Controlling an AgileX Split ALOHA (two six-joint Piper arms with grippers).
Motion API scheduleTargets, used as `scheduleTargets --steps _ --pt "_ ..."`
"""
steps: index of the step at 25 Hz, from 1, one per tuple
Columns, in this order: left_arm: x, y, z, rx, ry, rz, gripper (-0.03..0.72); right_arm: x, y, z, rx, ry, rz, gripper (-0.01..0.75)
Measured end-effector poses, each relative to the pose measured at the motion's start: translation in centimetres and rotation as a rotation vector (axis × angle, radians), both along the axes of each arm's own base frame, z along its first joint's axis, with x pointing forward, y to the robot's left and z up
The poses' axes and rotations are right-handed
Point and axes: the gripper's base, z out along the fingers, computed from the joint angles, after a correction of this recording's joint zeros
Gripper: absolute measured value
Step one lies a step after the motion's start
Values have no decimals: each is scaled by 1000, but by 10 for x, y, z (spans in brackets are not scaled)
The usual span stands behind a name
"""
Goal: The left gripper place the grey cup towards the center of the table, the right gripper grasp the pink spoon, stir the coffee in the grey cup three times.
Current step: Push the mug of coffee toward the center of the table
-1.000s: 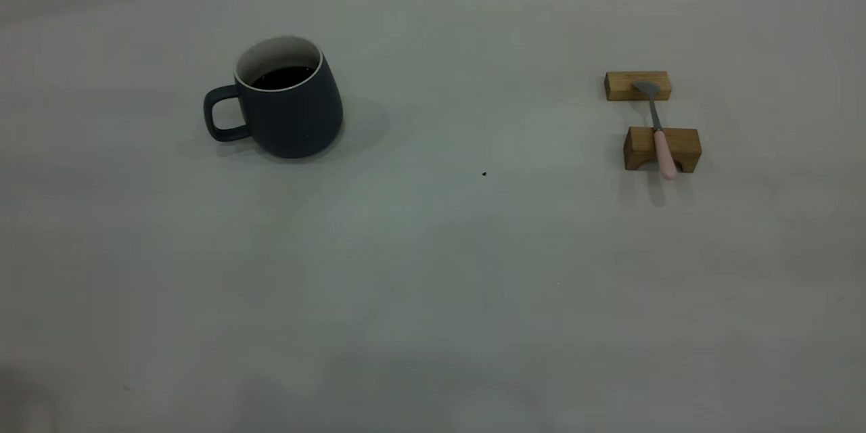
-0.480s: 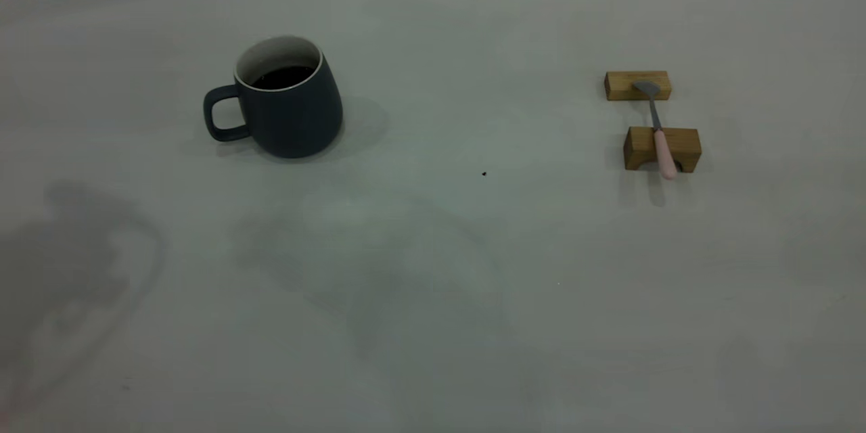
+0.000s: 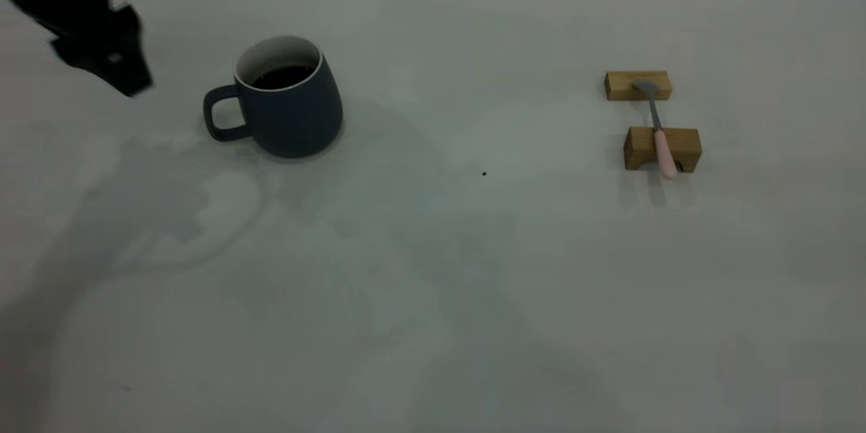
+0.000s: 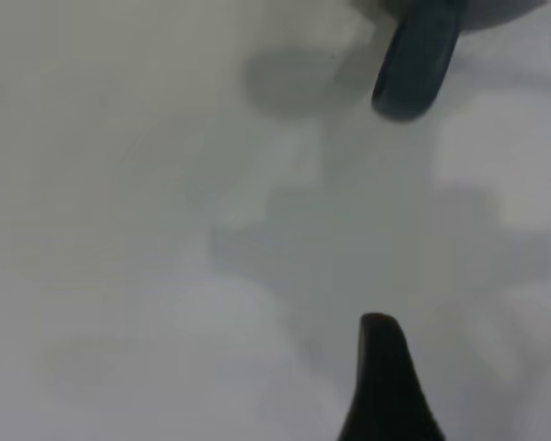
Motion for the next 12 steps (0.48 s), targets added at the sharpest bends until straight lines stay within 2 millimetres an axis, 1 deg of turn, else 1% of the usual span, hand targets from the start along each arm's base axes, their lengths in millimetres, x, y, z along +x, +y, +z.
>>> scheduleTargets --steps 2,5,8,12 --pt "12 -4 -10 17 25 -64 567 0 0 0 0 0 0 240" --pt "27 -9 -19 28 36 -137 567 0 0 0 0 0 0 240" --pt "35 -15 -30 21 52 -214 567 0 0 0 0 0 0 240" --pt "40 -22 -47 -14 76 -302 567 0 0 0 0 0 0 240"
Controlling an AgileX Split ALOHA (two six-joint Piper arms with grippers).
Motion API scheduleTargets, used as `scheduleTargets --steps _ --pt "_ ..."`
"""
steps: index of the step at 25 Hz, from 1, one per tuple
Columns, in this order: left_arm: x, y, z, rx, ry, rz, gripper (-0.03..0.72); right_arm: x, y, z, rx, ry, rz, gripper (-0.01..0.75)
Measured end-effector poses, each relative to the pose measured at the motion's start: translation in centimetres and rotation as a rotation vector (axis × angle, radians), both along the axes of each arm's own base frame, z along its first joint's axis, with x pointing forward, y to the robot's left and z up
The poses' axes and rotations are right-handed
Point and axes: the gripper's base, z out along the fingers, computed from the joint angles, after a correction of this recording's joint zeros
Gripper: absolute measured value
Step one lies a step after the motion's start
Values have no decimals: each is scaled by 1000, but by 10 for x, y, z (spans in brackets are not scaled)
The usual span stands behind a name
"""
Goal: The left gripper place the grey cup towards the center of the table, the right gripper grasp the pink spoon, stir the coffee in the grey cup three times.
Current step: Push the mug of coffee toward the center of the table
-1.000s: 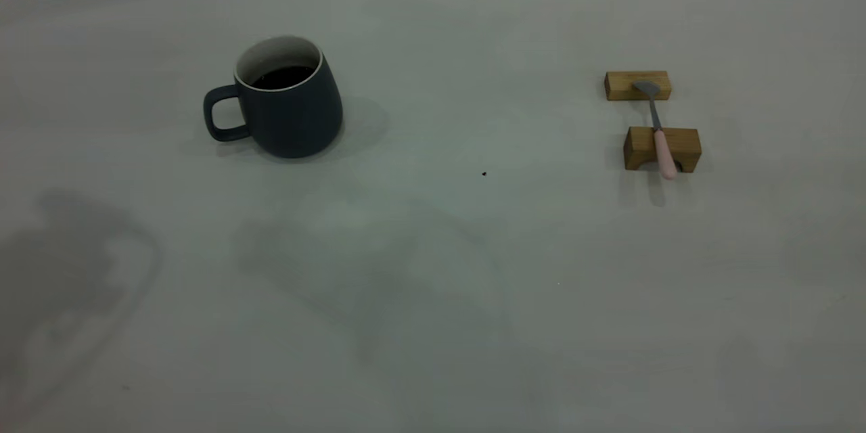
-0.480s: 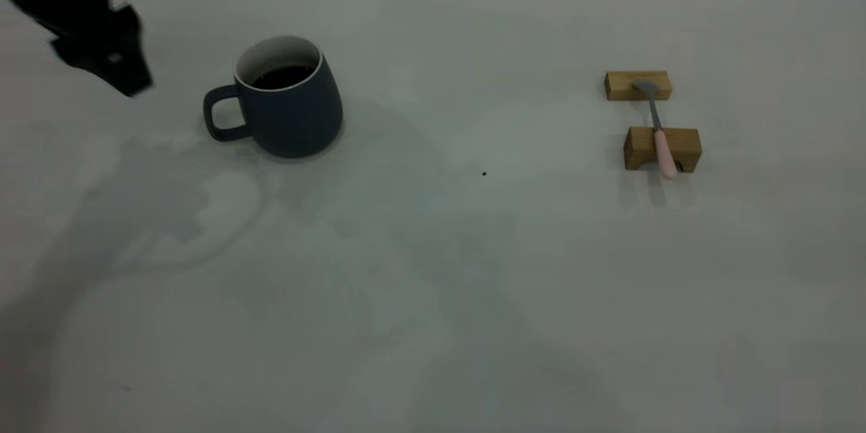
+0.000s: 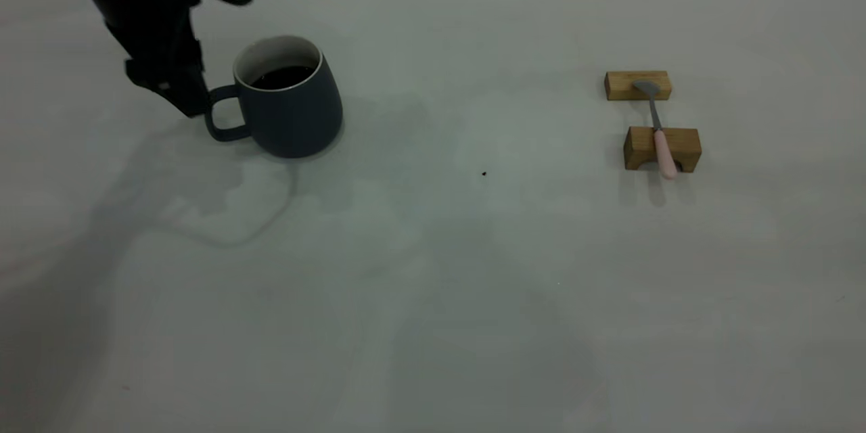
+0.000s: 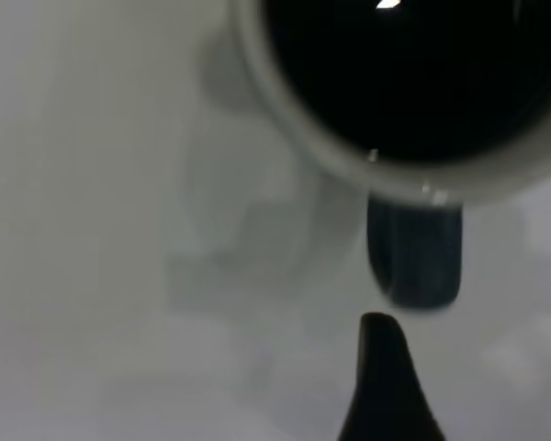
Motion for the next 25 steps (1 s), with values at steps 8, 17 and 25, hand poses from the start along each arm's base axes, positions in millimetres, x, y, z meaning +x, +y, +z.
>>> scheduleTargets --steps 8,17,25 --pt "3 -7 -18 -5 -17 -135 567 0 0 0 0 0 0 240" --pt "0 -35 -26 -3 -55 -243 567 0 0 0 0 0 0 240" --pt "-8 -78 -26 -76 -88 -248 567 0 0 0 0 0 0 240"
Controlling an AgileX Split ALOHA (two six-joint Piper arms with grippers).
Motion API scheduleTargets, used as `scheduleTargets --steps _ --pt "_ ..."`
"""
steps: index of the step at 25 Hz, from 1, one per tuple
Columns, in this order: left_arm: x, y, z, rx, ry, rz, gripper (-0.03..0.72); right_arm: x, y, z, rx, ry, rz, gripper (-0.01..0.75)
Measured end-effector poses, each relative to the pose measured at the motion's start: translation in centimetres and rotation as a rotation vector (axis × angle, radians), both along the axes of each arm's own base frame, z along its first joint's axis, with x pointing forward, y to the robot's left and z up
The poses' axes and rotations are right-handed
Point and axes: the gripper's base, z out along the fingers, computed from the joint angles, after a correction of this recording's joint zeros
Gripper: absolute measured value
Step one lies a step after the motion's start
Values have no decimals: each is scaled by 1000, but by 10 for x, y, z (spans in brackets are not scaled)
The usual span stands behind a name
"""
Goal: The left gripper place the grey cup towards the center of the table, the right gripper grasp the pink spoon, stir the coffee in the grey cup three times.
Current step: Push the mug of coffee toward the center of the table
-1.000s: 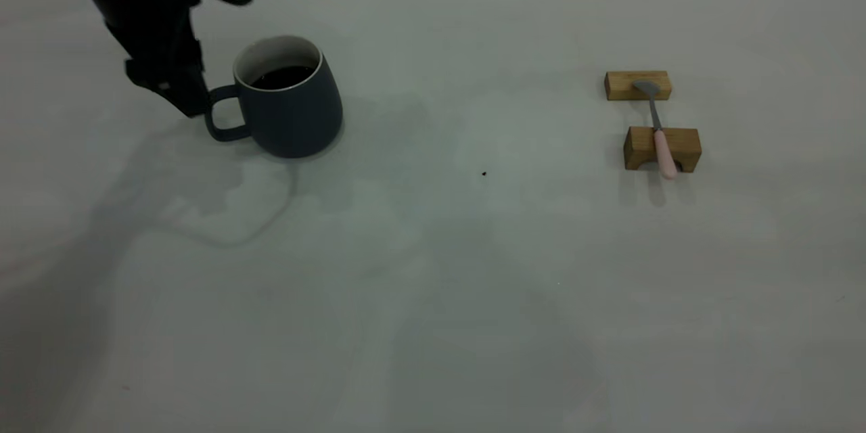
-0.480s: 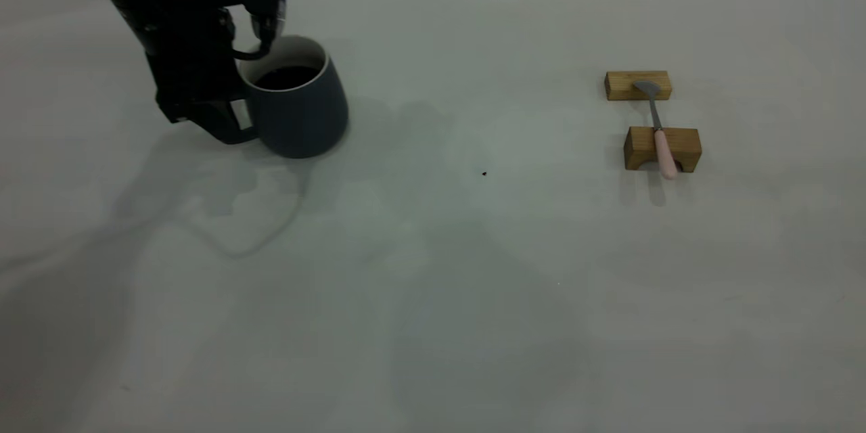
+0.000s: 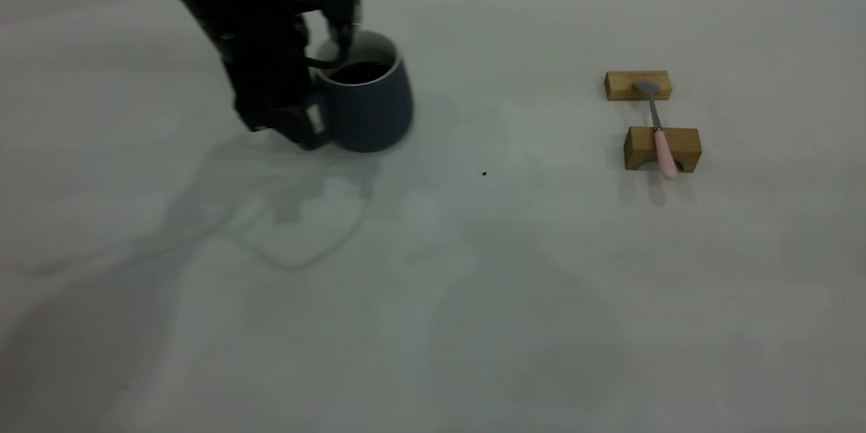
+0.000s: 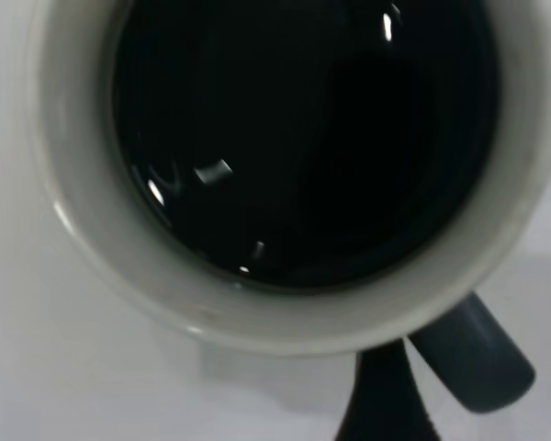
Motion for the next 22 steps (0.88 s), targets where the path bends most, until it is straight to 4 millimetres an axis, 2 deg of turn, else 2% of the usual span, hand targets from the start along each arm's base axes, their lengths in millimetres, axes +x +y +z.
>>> scheduleTargets --steps 9,15,22 --pt "-13 -48 -1 -51 -57 -52 567 0 0 0 0 0 0 240" --pt "-17 -61 -5 -55 -56 -80 567 0 0 0 0 0 0 240" --pt "-21 -68 -5 -57 -58 -95 567 0 0 0 0 0 0 240"
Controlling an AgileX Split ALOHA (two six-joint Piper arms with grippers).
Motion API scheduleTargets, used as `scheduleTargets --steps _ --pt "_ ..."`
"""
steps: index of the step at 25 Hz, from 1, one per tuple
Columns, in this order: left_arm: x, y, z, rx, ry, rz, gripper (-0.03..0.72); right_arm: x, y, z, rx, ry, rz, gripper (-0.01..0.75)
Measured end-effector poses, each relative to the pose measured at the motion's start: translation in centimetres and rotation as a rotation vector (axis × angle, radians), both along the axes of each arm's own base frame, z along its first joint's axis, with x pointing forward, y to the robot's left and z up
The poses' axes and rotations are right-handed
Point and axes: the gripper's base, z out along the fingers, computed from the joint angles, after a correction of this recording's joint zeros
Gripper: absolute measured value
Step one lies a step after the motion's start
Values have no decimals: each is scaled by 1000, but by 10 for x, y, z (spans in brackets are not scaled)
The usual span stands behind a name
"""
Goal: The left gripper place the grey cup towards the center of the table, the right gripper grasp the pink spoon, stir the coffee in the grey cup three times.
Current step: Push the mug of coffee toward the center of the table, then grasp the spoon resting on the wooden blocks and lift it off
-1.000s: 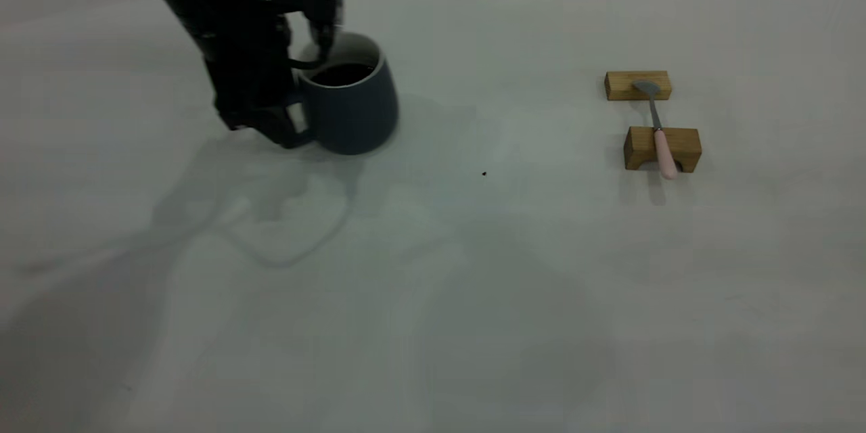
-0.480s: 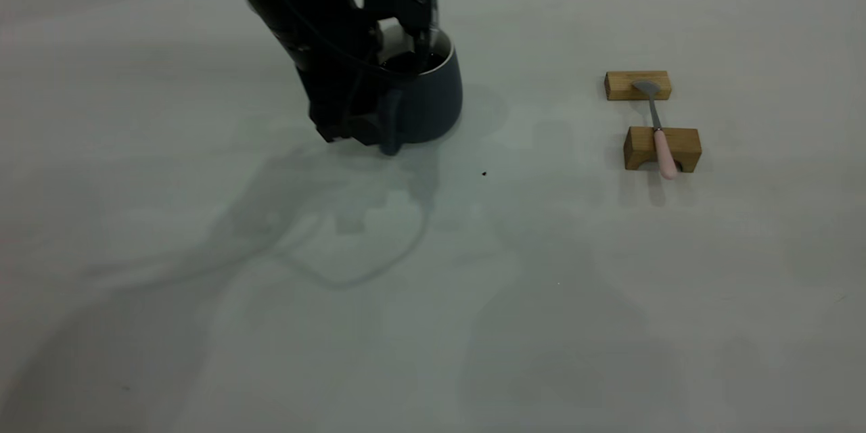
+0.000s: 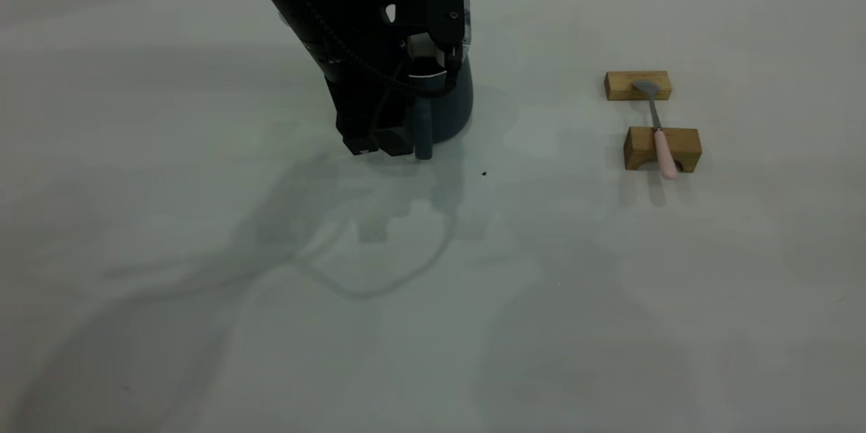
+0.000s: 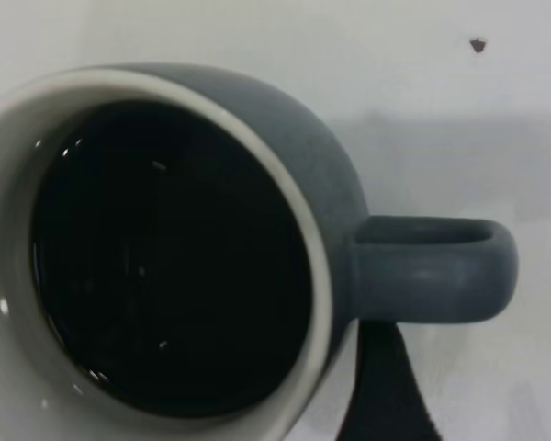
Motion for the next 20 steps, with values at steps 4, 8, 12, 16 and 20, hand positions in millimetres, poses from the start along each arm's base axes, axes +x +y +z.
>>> scheduleTargets --steps 4,8,12,16,20 --pt "-2 0 0 5 17 -4 567 0 0 0 0 0 0 240" --pt "-10 2 20 15 109 -5 567 0 0 0 0 0 0 240" --pt "-19 7 78 20 141 66 567 0 0 0 1 0 -1 240" --pt "-31 21 156 -19 83 295 567 0 0 0 1 0 -1 240" --pt "-58 47 237 -81 4 608 567 0 0 0 1 0 -1 240"
